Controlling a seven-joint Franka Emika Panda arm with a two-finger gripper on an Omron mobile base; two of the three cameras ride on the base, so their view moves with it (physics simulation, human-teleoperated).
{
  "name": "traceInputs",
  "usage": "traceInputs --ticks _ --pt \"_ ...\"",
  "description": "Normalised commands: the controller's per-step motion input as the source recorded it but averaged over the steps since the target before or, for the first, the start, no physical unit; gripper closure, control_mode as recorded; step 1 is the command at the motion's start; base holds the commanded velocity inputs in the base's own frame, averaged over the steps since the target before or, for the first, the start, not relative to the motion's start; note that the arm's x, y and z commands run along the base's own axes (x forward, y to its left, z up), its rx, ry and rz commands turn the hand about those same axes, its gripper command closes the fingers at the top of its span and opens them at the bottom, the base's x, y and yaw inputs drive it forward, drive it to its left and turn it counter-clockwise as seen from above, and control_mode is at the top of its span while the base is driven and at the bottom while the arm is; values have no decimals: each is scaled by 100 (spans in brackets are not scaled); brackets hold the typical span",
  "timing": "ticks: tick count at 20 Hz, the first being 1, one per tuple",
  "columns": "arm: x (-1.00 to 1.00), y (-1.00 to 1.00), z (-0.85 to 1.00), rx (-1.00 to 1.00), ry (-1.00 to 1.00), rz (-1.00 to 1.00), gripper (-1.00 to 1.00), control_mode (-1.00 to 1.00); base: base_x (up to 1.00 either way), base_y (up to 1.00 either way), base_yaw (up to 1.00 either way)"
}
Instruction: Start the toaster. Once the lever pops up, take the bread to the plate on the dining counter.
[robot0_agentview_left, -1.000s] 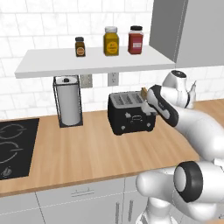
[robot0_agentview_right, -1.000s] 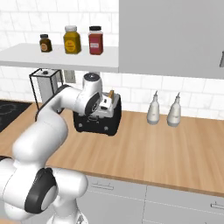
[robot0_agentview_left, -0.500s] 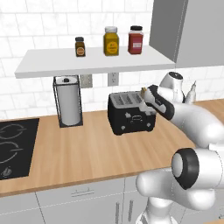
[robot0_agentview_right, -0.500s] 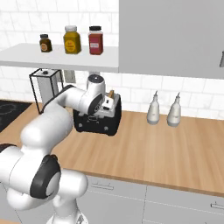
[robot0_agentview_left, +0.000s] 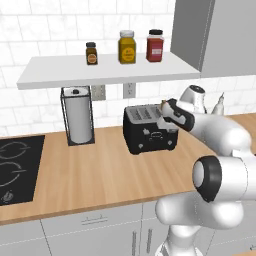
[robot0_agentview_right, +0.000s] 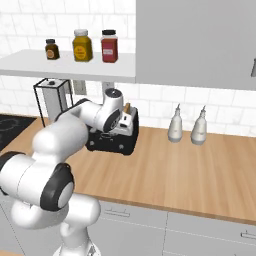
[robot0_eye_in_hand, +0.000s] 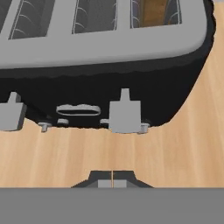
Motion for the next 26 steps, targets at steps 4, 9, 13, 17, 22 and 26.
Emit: traceInputs --ticks 4,9,13,17,22,26 --pt "27 -4 -12 0 1 0 100 -100 0 0 0" --pt "27 -2 -6 0 0 0 100 -100 0 0 0" --pt "26 0 -3 0 0 1 100 -100 0 0 0" --pt "23 0 -9 0 0 1 100 -100 0 0 0" --pt "9 -3 -28 0 0 1 100 -100 0 0 0" --pt "0 -12 -29 0 0 1 100 -100 0 0 0"
